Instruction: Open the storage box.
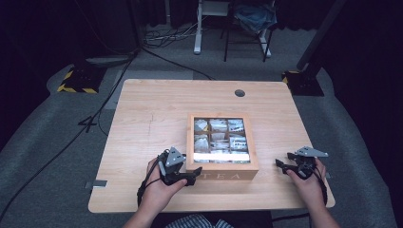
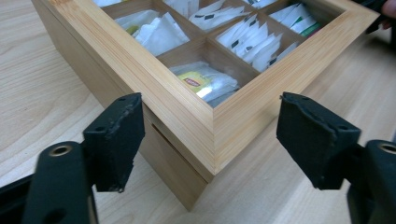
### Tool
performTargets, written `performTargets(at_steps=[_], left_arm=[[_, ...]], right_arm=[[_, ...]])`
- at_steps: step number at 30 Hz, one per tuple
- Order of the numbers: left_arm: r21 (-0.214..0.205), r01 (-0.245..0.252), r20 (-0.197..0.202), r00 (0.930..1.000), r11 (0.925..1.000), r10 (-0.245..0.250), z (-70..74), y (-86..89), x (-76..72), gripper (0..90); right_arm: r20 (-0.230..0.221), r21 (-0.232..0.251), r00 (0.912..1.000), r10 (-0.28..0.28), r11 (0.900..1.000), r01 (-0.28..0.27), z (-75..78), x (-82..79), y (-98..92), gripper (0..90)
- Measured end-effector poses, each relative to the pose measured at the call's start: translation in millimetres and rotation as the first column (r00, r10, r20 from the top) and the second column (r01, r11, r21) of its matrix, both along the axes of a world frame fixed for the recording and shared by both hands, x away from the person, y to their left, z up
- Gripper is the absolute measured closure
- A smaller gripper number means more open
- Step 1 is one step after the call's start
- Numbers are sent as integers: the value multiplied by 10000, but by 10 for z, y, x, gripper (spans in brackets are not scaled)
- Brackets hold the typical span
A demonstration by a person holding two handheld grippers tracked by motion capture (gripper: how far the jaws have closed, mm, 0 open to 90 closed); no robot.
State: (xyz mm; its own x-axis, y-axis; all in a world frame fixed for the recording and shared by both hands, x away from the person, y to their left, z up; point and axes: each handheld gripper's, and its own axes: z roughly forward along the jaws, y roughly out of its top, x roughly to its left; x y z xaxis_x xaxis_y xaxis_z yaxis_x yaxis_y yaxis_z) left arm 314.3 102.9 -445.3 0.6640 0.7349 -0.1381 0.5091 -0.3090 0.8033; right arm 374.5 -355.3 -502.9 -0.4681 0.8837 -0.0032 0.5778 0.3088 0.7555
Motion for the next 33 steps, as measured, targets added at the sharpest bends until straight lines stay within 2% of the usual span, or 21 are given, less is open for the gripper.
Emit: performTargets(at_steps=[2,7,8,9,10,12,14,15,22,33], left_arm=[[210,28,-47,10000,9998,-27,-30,-24,-1,201],[397,137,-100,9999,9991,-133,-55,-33,-6,187],[503,168,-76,9998,9986,-164,-55,-34,-6,190],[793,231,-40,9997,9966,-229,-55,-33,-6,201],[793,231,-40,9997,9966,-229,-55,-33,-6,214],[1219,407,-20,9992,9917,-408,-76,-39,-4,232],[1260,399,6,9992,9912,-403,-78,-41,-6,242],[1451,411,98,9990,9886,-430,-74,-42,-9,242],[1618,468,75,9988,9857,-486,-47,-32,-11,287],[1498,538,48,9985,9872,-551,-1,-12,-7,331]], right_arm=[[-1,-13,10000,23,10000,-23,0,0,-1,347],[-2,-14,10000,30,10000,-30,0,1,-1,346],[-2,-5,10000,20,10000,-20,0,0,0,346],[-2,-14,10000,31,10000,-31,0,0,-1,346],[-3,-13,10000,30,10000,-30,0,0,-1,346],[0,-15,10000,29,10000,-29,0,0,-1,346],[-1,-16,10000,29,10000,-29,0,1,-1,346],[-2,-13,10000,29,10000,-29,0,0,0,346],[-3,-16,10000,29,10000,-29,0,1,-1,346],[-7,5,10000,87,10000,-87,-2,2,3,327]])
